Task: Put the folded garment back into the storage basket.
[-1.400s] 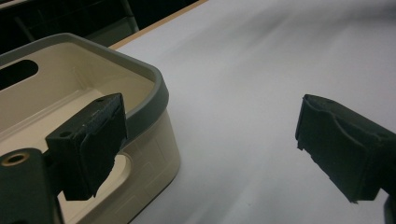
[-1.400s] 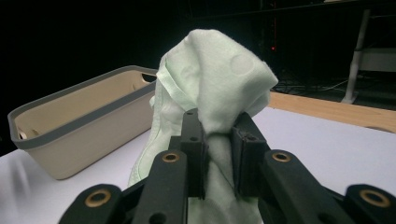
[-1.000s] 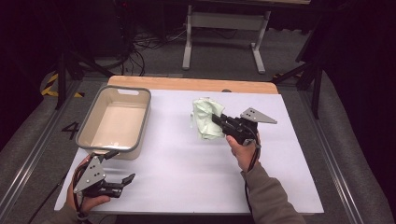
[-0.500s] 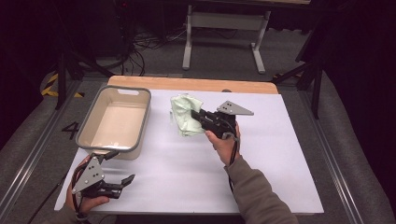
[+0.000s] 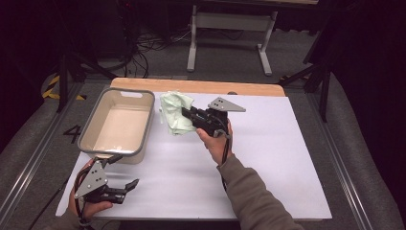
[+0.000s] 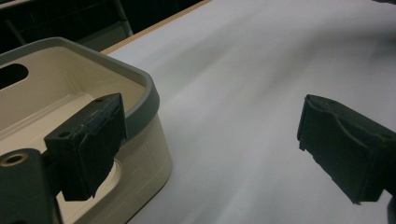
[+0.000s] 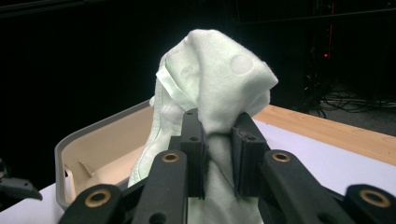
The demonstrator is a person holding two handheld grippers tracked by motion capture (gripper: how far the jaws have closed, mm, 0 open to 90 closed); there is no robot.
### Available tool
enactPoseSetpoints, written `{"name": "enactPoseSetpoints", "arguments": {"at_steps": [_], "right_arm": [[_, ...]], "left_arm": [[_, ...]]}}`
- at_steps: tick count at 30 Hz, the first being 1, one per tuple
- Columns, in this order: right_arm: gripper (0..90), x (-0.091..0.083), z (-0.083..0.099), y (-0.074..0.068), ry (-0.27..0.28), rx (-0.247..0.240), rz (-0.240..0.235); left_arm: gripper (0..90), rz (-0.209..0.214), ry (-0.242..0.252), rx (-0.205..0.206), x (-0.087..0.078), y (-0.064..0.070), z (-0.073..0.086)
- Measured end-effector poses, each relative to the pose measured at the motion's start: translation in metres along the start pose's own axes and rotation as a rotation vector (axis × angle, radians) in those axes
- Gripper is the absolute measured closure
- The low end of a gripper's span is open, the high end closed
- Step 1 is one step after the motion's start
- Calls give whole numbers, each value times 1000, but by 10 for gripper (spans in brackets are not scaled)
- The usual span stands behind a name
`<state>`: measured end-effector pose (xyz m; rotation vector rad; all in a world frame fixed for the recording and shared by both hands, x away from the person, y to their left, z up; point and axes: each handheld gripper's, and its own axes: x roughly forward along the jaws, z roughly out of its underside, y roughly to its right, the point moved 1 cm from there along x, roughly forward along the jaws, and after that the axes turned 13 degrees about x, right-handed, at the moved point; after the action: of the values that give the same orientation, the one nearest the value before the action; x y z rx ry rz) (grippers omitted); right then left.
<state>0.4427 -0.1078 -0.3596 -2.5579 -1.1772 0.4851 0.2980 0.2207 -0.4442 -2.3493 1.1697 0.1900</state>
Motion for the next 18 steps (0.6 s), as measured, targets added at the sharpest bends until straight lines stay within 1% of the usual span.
{"name": "enactPoseSetpoints", "arguments": {"at_steps": [5,7,13,18], "right_arm": [[778,14,-1,-9,2,-1,-14],[778,20,-1,-13,2,-3,-20],[778,38,-1,-23,5,-1,-39],[778,53,2,-31,20,6,-31]], "left_arm": [[93,-8,9,-7,-1,0,0],[93,-2,11,-7,-1,0,0],[92,-6,11,-5,-2,-1,0],[93,-1,10,-8,-1,-1,1]]}}
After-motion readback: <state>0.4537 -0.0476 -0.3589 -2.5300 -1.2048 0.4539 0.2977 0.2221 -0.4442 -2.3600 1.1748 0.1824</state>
